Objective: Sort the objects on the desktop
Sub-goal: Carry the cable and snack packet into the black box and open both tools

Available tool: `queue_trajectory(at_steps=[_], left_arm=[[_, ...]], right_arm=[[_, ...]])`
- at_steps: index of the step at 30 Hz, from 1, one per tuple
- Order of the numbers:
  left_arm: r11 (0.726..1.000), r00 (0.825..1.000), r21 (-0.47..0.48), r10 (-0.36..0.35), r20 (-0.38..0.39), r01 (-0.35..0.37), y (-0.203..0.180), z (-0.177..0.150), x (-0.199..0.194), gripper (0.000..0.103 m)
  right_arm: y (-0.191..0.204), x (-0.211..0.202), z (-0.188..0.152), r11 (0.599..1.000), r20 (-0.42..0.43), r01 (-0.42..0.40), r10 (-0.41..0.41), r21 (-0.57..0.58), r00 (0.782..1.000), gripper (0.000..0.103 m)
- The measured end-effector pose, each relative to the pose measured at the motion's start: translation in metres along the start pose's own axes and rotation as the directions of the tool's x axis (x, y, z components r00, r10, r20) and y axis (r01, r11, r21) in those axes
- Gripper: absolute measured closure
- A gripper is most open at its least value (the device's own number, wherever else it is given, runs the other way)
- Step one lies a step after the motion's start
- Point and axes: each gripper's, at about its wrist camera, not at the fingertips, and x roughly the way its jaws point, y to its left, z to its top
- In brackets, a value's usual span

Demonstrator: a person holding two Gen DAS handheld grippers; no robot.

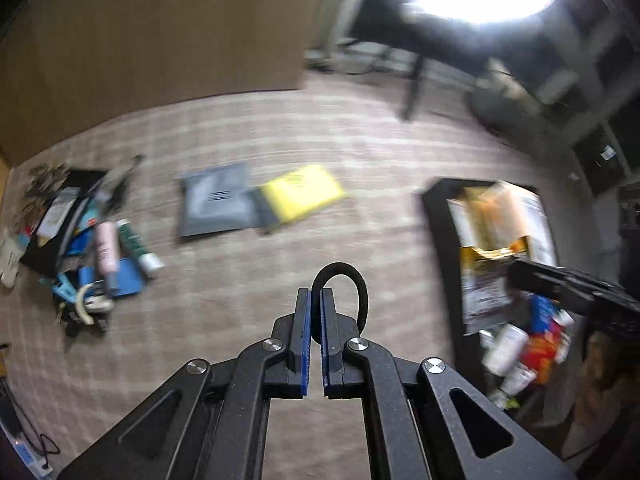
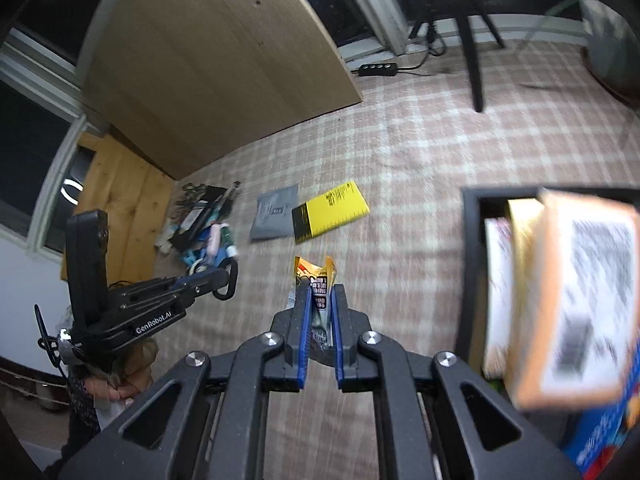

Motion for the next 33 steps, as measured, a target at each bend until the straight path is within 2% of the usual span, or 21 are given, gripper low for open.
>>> queue_trajectory(at_steps=[1,3,4,5,8,13,19,24,26,27,28,29,30,31,32,33], left_arm=[[1.0,1.0,0.019,-0.013,0.001,0.013,-0.028,0.011,0.026,0.1],[0.997,0.999,0.064,-0.046,0.003,0.046,-0.067,0.019,0.046,0.1],[0.993,0.997,0.096,-0.074,0.0,0.074,-0.087,0.017,0.043,0.1],[0.99,0.996,0.11,-0.088,-0.003,0.088,-0.106,0.022,0.067,0.1],[0.972,0.989,0.18,-0.146,-0.034,0.15,-0.158,0.02,0.076,0.1],[0.941,0.976,0.261,-0.199,-0.089,0.215,-0.229,0.018,0.101,0.1],[0.915,0.966,0.314,-0.218,-0.14,0.252,-0.296,0.015,0.123,0.1],[0.905,0.963,0.333,-0.224,-0.151,0.263,-0.329,0.022,0.142,0.098],[0.899,0.961,0.343,-0.232,-0.149,0.271,-0.339,0.026,0.148,0.094],[0.901,0.965,0.349,-0.219,-0.147,0.258,-0.34,0.026,0.148,0.082],[0.903,0.966,0.347,-0.213,-0.146,0.252,-0.341,0.027,0.149,0.064],[0.906,0.966,0.342,-0.214,-0.143,0.251,-0.341,0.028,0.15,0.055],[0.907,0.966,0.337,-0.217,-0.137,0.252,-0.341,0.029,0.15,0.048],[0.909,0.967,0.334,-0.219,-0.128,0.25,-0.339,0.029,0.147,0.048],[0.909,0.969,0.337,-0.213,-0.125,0.243,-0.339,0.028,0.145,0.048],[0.909,0.97,0.34,-0.211,-0.122,0.241,-0.337,0.027,0.144,0.049]], right_arm=[[-0.005,-0.01,-0.007,1.0,0.011,0.002,-0.002,0.009,1.0,0.093],[-0.016,-0.031,-0.019,1.0,0.034,0.01,-0.011,0.029,0.999,0.093],[-0.023,-0.042,-0.026,0.999,0.047,0.019,-0.021,0.041,0.999,0.093],[-0.032,-0.055,-0.033,0.998,0.064,0.03,-0.034,0.055,0.997,0.093],[-0.06,-0.094,-0.052,0.992,0.118,0.078,-0.089,0.098,0.989,0.093],[-0.114,-0.141,-0.074,0.969,0.166,0.14,-0.175,0.204,0.971,0.093],[-0.171,-0.171,-0.096,0.936,0.173,0.168,-0.229,0.309,0.958,0.093],[-0.197,-0.179,-0.108,0.919,0.159,0.183,-0.25,0.35,0.955,0.093],[-0.2,-0.181,-0.111,0.914,0.154,0.201,-0.268,0.353,0.951,0.092],[-0.201,-0.182,-0.112,0.911,0.15,0.215,-0.282,0.353,0.948,0.091],[-0.203,-0.182,-0.112,0.907,0.137,0.232,-0.295,0.352,0.946,0.083],[-0.204,-0.183,-0.113,0.904,0.13,0.24,-0.301,0.353,0.945,0.072],[-0.206,-0.184,-0.114,0.902,0.13,0.244,-0.306,0.357,0.943,0.066],[-0.206,-0.186,-0.115,0.898,0.134,0.252,-0.317,0.361,0.939,0.056],[-0.206,-0.188,-0.115,0.895,0.136,0.263,-0.329,0.36,0.935,0.05],[-0.206,-0.19,-0.116,0.893,0.143,0.271,-0.34,0.358,0.93,0.049]])
